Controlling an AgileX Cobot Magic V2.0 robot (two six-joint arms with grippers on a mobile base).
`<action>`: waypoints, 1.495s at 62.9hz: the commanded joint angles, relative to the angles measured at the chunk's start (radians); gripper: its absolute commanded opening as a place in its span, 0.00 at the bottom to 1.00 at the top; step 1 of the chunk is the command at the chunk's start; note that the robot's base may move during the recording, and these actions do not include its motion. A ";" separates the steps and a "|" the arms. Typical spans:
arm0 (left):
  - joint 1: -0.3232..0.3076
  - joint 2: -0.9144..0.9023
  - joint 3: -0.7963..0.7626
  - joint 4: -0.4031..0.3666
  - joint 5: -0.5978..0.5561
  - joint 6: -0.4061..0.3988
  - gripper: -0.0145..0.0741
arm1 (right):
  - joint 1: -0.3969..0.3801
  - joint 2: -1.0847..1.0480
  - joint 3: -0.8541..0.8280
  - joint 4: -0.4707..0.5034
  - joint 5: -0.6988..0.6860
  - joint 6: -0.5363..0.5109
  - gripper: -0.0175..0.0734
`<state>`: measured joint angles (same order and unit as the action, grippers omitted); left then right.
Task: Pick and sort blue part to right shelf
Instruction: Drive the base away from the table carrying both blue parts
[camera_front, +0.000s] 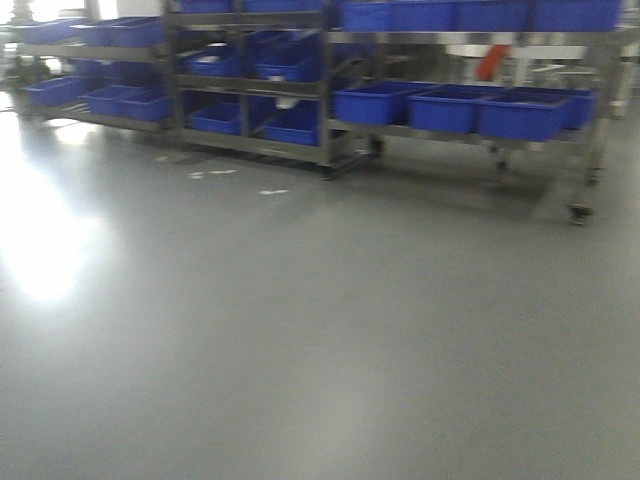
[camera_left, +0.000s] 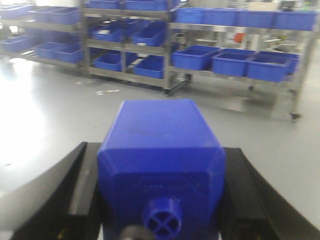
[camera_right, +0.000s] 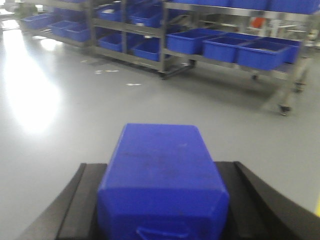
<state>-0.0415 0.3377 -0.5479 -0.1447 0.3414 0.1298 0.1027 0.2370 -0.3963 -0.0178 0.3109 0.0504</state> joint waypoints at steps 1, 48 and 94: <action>-0.006 0.006 -0.029 -0.005 -0.092 0.001 0.58 | -0.005 0.008 -0.029 -0.013 -0.092 -0.001 0.64; -0.006 0.006 -0.029 -0.005 -0.092 0.001 0.58 | -0.005 0.008 -0.029 -0.013 -0.092 -0.001 0.64; -0.006 0.008 -0.029 -0.005 -0.092 0.001 0.58 | -0.005 0.008 -0.029 -0.013 -0.092 -0.001 0.64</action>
<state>-0.0415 0.3377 -0.5479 -0.1447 0.3414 0.1298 0.1027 0.2370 -0.3963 -0.0178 0.3127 0.0504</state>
